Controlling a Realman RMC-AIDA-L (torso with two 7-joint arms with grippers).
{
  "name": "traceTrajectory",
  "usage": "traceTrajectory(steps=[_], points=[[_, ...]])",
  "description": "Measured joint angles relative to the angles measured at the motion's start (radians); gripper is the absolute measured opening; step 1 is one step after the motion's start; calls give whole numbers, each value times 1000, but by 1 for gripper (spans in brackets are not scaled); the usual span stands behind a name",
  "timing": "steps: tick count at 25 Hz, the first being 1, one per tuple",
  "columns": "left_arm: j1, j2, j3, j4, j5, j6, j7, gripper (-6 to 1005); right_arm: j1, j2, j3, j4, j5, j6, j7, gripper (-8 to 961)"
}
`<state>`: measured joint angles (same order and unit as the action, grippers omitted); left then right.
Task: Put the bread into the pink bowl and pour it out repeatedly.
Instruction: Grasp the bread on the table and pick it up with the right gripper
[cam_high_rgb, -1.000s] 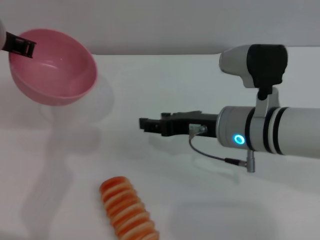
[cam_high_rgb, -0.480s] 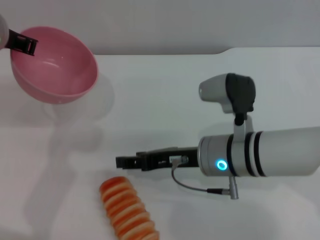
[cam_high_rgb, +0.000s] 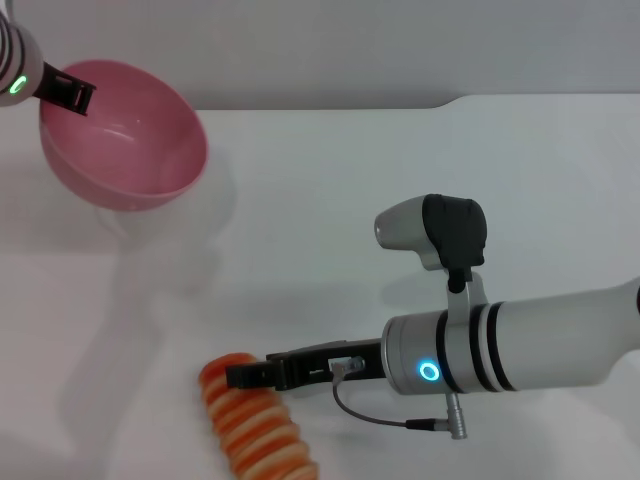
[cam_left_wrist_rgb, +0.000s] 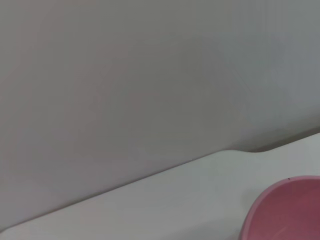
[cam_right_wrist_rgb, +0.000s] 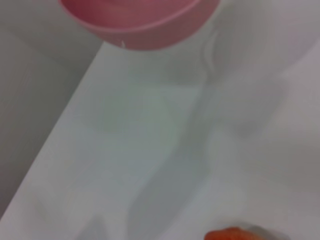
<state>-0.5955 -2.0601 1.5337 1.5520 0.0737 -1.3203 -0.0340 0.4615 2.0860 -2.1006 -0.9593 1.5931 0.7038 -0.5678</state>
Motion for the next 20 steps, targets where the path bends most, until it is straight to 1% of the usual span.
traceTrajectory(steps=[3, 12, 20], points=[[-6, 1, 7, -5, 0, 4, 0, 48, 13, 2, -8, 23, 4, -10, 1, 657], [-18, 2, 9, -9, 10, 6, 11, 48, 89, 4, -43, 114, 69, -29, -2, 657], [-20, 0, 9, -9, 13, 10, 11, 49, 104, 5, -48, 132, 76, -35, 1, 657]])
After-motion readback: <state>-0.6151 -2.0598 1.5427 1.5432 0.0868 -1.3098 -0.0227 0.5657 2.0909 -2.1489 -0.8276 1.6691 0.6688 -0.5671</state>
